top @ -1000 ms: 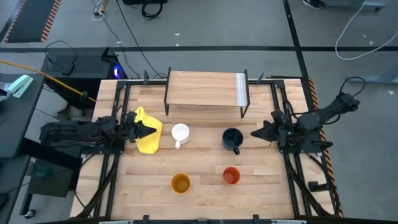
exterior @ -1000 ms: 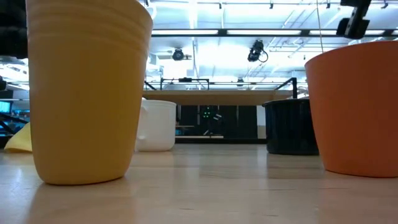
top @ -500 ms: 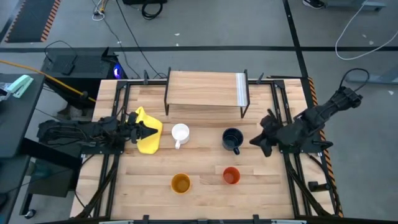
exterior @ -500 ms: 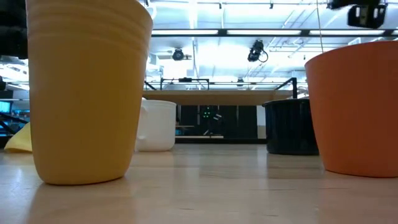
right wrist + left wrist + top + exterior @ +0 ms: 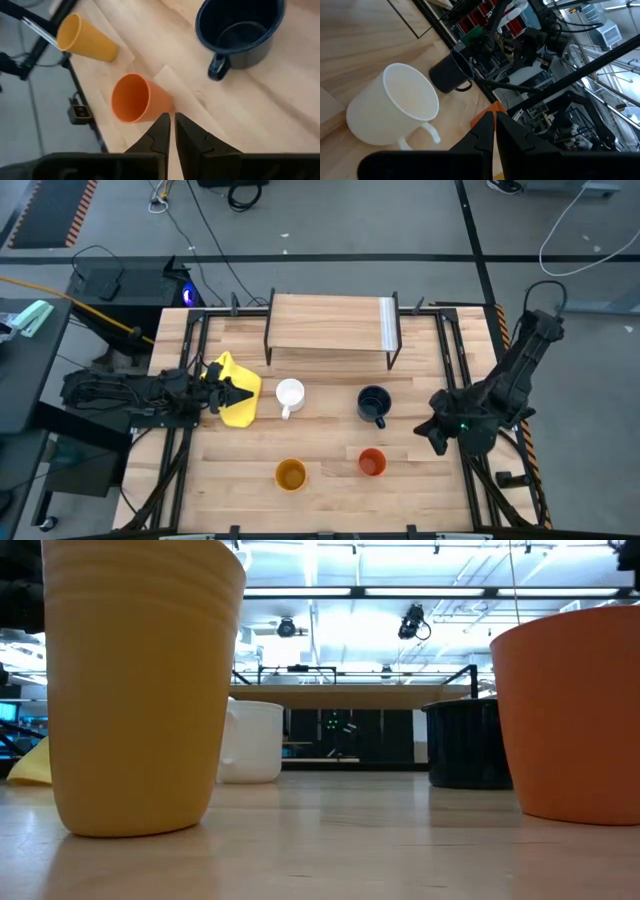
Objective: Stack small to large cups/mugs on shelf
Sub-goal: Put the black mug on the shelf
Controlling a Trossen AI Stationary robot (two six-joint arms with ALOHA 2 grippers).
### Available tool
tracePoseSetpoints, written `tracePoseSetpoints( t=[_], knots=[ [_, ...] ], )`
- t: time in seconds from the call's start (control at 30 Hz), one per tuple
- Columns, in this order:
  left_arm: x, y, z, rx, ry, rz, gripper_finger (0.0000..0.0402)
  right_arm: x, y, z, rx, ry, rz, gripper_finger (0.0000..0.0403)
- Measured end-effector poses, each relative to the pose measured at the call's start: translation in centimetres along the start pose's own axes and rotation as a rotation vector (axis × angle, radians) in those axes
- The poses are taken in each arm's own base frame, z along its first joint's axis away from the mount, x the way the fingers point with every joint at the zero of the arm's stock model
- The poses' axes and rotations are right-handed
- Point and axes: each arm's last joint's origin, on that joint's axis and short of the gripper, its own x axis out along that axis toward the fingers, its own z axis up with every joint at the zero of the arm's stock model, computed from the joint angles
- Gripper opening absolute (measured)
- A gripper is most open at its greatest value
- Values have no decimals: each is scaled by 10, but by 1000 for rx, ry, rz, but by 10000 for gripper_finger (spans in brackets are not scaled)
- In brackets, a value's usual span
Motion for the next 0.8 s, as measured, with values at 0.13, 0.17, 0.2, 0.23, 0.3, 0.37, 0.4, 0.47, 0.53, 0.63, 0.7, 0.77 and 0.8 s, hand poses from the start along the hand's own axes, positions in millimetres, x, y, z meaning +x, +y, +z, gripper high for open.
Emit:
tracePoseSetpoints(
  t=[0.13, 0.17, 0.2, 0.23, 0.3, 0.37, 0.4, 0.47, 0.53, 0.63, 0.7, 0.77, 0.8],
  knots=[
    [0, 0, 0, 0, 0, 0, 21, 8, -12, -15, 47, -36, 41, 42],
    [0, 0, 0, 0, 0, 0, 21, 10, -16, -18, 61, -46, 52, 43],
    [0, 0, 0, 0, 0, 0, 21, 12, -19, -19, 75, -59, 67, 44],
    [0, 0, 0, 0, 0, 0, 22, 14, -21, -21, 95, -72, 85, 45],
    [0, 0, 0, 0, 0, 0, 24, 19, -28, -24, 124, -84, 118, 47],
    [0, 0, 0, -1, 0, 0, 25, 25, -35, -27, 150, -82, 146, 50],
    [0, 0, 0, -1, 0, 0, 24, 28, -39, -29, 162, -82, 159, 51],
    [0, 0, 0, -1, 0, 0, 22, 33, -47, -31, 184, -85, 185, 55],
    [0, 0, 0, -1, 0, 0, 21, 35, -54, -32, 209, -95, 210, 59],
    [0, 0, 0, -2, 0, -1, 22, 37, -65, -32, 233, -92, 239, 66],
    [0, 0, 0, -2, 0, -1, 26, 39, -72, -33, 254, -92, 252, 73],
    [0, 0, 0, -2, -3, -4, 29, 42, -82, -34, 276, -88, 250, 80],
    [0, 0, 0, -2, -3, -5, 30, 44, -87, -35, 290, -87, 252, 83]
  ],
)
